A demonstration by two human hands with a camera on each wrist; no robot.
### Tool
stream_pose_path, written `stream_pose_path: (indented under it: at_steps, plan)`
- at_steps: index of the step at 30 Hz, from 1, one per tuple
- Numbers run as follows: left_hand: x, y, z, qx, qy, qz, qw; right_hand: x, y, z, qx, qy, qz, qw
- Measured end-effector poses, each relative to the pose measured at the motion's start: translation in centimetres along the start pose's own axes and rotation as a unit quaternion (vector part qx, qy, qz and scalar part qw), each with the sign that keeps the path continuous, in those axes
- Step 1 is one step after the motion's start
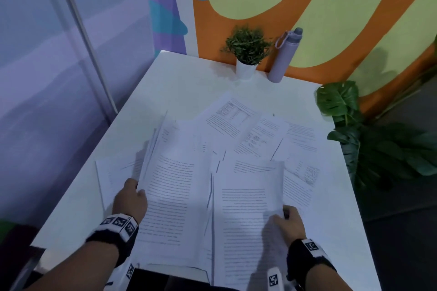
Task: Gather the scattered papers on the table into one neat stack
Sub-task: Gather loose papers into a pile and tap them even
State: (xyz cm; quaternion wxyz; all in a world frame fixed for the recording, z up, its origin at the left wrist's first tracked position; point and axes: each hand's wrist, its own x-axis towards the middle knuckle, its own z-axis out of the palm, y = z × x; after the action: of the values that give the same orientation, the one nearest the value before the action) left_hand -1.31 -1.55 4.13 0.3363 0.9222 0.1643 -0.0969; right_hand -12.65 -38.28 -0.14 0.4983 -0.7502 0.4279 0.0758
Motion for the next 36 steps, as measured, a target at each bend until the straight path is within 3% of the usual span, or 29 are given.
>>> stream_pose_path:
  at_steps: [4,8,12,14,19,23,27,30,34,36]
  plan:
    - [-1.6,1.6,-1.3,0.005,0.038,0.069,0.997,0.0,-0.1,1.2,-0.043,-0.012,-0.026,0.999]
    - [-2.5,2.9,-4.6,0.002,0.114,0.156,0.981,-0.2,-0.4,0.3,-0.075,0.092,-0.075,0.990]
    - [-2.9,4.5,-8.2,-0.044,0.212,0.161,0.963,0.2,-1.5,-1.9,-0.033,0.131,-0.086,0.987]
    - [-2.7,5.0,-9.3,-0.081,0.220,0.125,0.964,0.5,-2.0,-2.6,-0.010,0.139,-0.085,0.987]
    - [-1.5,3.4,-5.6,-0.144,0.048,0.042,0.987,0.3,-2.6,-0.9,0.022,0.088,-0.064,0.994]
    - [-2.3,1.8,-0.7,-0.116,-0.084,0.008,0.990,-0.8,-2.7,1.8,0.024,0.013,-0.048,0.998]
    - [-3.4,1.5,2.1,-0.081,-0.154,0.006,0.985,-2.2,-3.3,3.2,0.017,-0.051,-0.042,0.998]
    - [-4.1,2.0,3.3,-0.058,-0.200,0.032,0.978,-2.4,-2.9,4.4,0.074,-0.089,-0.003,0.993]
    - [-4.2,2.3,4.7,-0.089,-0.320,0.072,0.940,-2.4,-2.1,5.3,0.084,-0.146,0.000,0.986]
    - [-3.4,1.7,4.4,-0.078,-0.281,0.069,0.954,-2.5,-2.1,5.3,0.022,-0.150,-0.021,0.988]
